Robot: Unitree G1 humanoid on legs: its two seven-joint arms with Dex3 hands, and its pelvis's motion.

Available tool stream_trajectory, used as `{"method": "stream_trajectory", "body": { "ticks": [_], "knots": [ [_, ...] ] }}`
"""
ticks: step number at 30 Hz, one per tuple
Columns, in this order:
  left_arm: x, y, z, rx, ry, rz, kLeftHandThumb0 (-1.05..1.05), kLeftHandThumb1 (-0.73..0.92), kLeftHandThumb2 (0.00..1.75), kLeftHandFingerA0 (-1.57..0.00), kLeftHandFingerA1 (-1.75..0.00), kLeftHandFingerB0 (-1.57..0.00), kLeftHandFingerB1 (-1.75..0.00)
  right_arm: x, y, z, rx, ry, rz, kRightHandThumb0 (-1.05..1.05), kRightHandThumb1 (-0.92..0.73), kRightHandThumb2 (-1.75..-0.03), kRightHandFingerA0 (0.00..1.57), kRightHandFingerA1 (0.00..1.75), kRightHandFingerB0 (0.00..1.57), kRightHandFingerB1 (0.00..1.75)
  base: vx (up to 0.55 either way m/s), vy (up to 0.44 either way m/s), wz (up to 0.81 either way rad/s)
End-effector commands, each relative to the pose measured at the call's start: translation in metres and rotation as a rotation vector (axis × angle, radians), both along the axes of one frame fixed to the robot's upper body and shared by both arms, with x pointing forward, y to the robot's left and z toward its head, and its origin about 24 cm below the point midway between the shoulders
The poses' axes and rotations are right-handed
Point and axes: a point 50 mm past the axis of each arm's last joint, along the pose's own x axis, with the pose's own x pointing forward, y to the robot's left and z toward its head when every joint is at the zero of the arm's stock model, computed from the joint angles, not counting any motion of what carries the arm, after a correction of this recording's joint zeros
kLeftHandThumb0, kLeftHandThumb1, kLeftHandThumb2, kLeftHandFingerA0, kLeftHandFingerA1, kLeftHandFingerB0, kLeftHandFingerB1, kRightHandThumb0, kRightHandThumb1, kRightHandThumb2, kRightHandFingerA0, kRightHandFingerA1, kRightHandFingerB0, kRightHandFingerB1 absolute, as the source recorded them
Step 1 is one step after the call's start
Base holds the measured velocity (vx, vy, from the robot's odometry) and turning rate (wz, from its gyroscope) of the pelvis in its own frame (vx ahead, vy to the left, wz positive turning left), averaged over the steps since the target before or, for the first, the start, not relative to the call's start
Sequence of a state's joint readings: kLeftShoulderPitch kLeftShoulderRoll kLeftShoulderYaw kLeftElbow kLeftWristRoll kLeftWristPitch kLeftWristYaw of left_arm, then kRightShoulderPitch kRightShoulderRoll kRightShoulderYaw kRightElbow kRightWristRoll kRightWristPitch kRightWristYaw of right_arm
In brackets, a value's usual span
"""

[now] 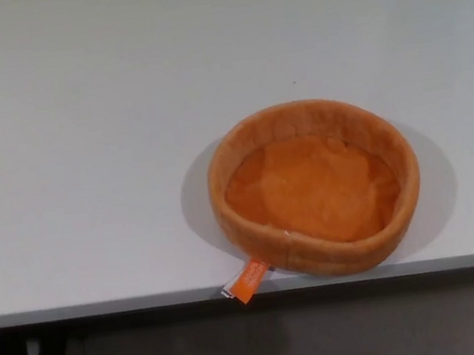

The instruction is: A soft plate is kept in the center of the table close to the robot and the robot uses its left hand to pick up the plate, turns it upside down and places it back on the table

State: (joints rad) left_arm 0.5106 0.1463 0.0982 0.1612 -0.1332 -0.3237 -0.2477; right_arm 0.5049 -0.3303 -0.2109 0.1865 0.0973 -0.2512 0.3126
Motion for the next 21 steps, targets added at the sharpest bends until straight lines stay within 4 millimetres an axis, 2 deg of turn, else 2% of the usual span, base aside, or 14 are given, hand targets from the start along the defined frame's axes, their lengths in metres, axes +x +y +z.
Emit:
{"method": "stream_trajectory", "body": {
  "ticks": [1,2,3,4,5,6,9,10,11,12,14,15,21],
  "knots": [
    [-0.002,0.001,0.019,-0.077,-0.149,-0.033,-0.92,0.91,0.68,-0.40,-0.45,-0.37,-0.31,0.001,0.000,0.019,0.062,-0.104,0.100,-0.80,-0.92,-0.70,0.48,0.39,0.36,0.32,0.00,0.000,0.00],
    [-0.002,0.001,0.019,-0.082,-0.150,-0.038,-0.92,0.91,0.68,-0.40,-0.45,-0.37,-0.31,0.001,0.000,0.020,0.060,-0.106,0.104,-0.80,-0.92,-0.70,0.48,0.39,0.36,0.32,0.00,0.000,0.00],
    [-0.002,0.001,0.019,-0.074,-0.153,-0.045,-0.99,0.76,0.84,-0.39,-0.49,-0.33,-0.37,0.001,0.000,0.020,0.065,-0.107,0.106,-0.80,-0.92,-0.70,0.48,0.38,0.36,0.32,0.00,0.000,0.00],
    [-0.002,0.000,0.020,-0.051,-0.160,-0.071,-0.95,0.91,0.68,-0.39,-0.45,-0.33,-0.32,0.001,0.000,0.020,0.070,-0.109,0.107,-0.80,-0.92,-0.69,0.48,0.39,0.37,0.32,0.00,0.000,0.00],
    [-0.003,-0.001,0.021,-0.019,-0.171,-0.110,-0.95,0.91,0.68,-0.39,-0.45,-0.33,-0.32,0.001,0.001,0.021,0.076,-0.112,0.110,-0.80,-0.92,-0.69,0.48,0.39,0.37,0.32,0.00,0.000,0.00],
    [-0.004,-0.002,0.021,-0.019,-0.172,-0.115,-1.01,0.75,0.84,-0.36,-0.49,-0.29,-0.37,0.001,0.000,0.021,0.077,-0.112,0.113,-0.80,-0.92,-0.69,0.48,0.39,0.37,0.32,0.00,0.000,0.00],
    [-0.005,-0.005,0.023,-0.022,-0.187,-0.129,-1.01,0.78,0.82,-0.34,-0.48,-0.28,-0.35,0.002,0.000,0.021,0.076,-0.112,0.115,-0.82,-0.92,-0.69,0.48,0.39,0.37,0.32,0.00,0.000,0.00],
    [-0.005,-0.005,0.023,-0.021,-0.192,-0.127,-0.95,0.92,0.69,-0.32,-0.44,-0.29,-0.30,0.002,0.000,0.021,0.077,-0.112,0.115,-0.82,-0.92,-0.69,0.48,0.39,0.37,0.32,0.00,0.000,0.00],
    [-0.005,-0.004,0.023,-0.018,-0.199,-0.125,-0.95,0.92,0.69,-0.32,-0.44,-0.29,-0.30,0.002,0.000,0.021,0.079,-0.113,0.114,-0.82,-0.92,-0.69,0.48,0.39,0.37,0.32,0.00,0.000,0.00],
    [-0.005,-0.003,0.024,-0.013,-0.208,-0.114,-1.02,0.79,0.82,-0.29,-0.47,-0.24,-0.34,0.002,0.000,0.021,0.080,-0.112,0.114,-0.81,-0.92,-0.69,0.48,0.39,0.37,0.32,0.00,0.000,0.00],
    [-0.005,0.002,0.028,0.004,-0.225,-0.091,-1.05,0.78,0.88,-0.28,-0.48,-0.23,-0.35,0.002,0.000,0.021,0.072,-0.115,0.117,-0.81,-0.92,-0.69,0.49,0.38,0.37,0.32,0.00,0.000,0.00],
    [-0.005,0.003,0.029,0.007,-0.232,-0.081,-0.98,0.92,0.71,-0.31,-0.44,-0.27,-0.30,0.003,-0.001,0.021,0.070,-0.116,0.119,-0.81,-0.92,-0.69,0.49,0.38,0.37,0.32,0.00,0.000,0.00],
    [-0.004,0.013,0.040,0.012,-0.290,-0.025,-0.98,0.92,0.69,-0.31,-0.44,-0.27,-0.29,0.004,0.001,0.021,0.082,-0.114,0.127,-0.82,-0.92,-0.69,0.48,0.40,0.37,0.32,0.00,0.000,0.00]
  ]
}}
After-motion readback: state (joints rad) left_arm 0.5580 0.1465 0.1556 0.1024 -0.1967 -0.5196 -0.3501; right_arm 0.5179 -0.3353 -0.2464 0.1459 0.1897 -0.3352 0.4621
